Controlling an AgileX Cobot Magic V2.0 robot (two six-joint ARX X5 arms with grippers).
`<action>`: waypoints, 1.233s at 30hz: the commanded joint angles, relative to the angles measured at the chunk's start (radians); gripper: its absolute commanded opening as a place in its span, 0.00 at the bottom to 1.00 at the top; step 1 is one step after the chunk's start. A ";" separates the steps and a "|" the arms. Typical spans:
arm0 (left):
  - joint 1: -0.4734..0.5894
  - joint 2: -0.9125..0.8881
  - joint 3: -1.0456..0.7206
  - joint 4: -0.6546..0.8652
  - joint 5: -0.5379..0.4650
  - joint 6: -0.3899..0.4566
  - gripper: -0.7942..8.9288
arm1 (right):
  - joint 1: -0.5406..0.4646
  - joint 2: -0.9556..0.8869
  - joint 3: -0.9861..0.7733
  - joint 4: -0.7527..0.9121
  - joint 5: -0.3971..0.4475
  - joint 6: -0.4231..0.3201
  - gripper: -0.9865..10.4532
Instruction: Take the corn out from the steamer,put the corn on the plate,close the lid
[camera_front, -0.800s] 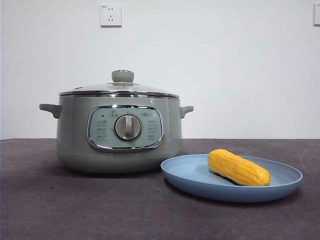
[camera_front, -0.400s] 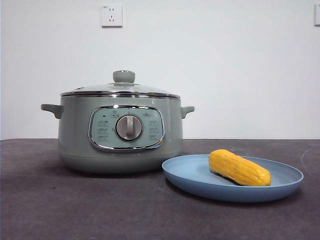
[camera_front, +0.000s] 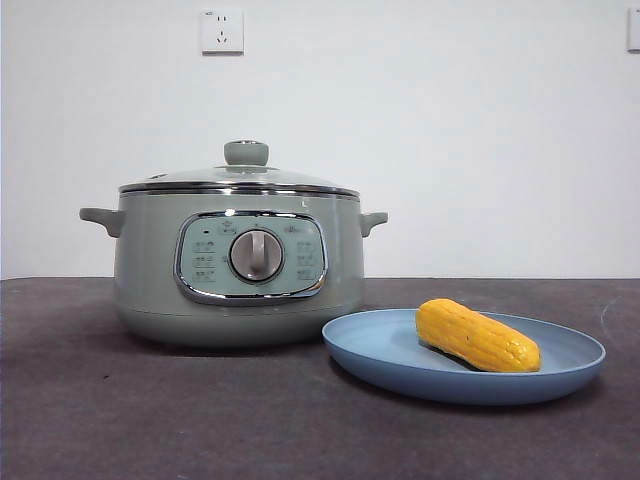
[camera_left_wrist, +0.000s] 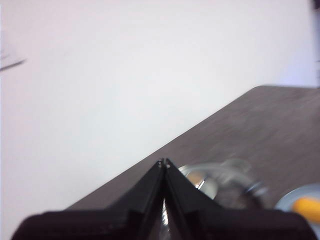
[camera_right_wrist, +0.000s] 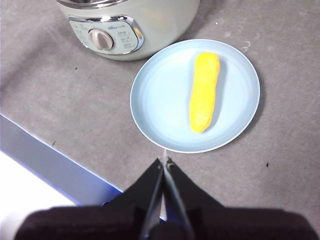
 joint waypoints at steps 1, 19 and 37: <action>0.038 -0.097 -0.185 0.091 -0.085 0.019 0.08 | 0.002 -0.002 -0.006 0.003 0.003 -0.004 0.09; 0.169 -0.529 -0.782 0.158 -0.175 -0.076 0.08 | 0.002 -0.002 -0.006 0.003 0.003 -0.004 0.09; 0.169 -0.687 -0.875 0.020 -0.200 -0.216 0.08 | 0.002 -0.002 -0.006 0.003 0.003 -0.004 0.09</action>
